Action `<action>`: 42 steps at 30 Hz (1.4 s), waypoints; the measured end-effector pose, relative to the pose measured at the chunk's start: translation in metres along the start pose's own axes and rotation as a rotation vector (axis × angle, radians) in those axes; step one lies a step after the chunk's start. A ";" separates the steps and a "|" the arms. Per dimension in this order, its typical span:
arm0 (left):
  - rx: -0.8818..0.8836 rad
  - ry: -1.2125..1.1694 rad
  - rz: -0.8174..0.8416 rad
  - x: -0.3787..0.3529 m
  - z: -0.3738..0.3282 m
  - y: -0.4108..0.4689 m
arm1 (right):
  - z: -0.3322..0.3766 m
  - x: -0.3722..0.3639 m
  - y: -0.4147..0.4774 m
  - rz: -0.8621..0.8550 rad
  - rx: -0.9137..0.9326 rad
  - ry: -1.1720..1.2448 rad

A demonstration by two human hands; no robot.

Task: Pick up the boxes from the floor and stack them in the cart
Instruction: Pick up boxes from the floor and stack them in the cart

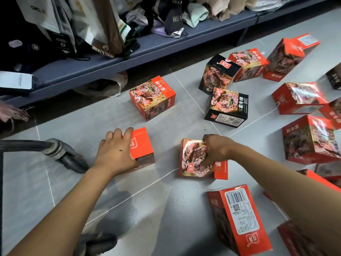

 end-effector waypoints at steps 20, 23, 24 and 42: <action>0.048 0.043 0.025 0.006 -0.002 -0.003 | 0.032 -0.021 -0.045 -0.444 0.114 -0.179; 0.104 0.068 0.071 0.015 -0.004 -0.004 | 0.031 -0.010 -0.046 -0.401 0.134 -0.087; 0.139 0.060 0.088 0.021 -0.006 -0.007 | 0.030 -0.003 -0.051 -0.392 0.127 -0.068; 0.540 -0.200 0.027 0.378 -0.164 -0.186 | -0.006 0.288 -0.366 -0.261 -0.111 0.128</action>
Point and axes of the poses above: each hand's wrist, its own y-axis towards the middle knuckle, its own x-axis out of the back of the hand, z = x × y, the point moved 6 cm from there along y, towards the middle knuckle, and after that the axes turned 13 degrees about -y, right-handed, at the moved point
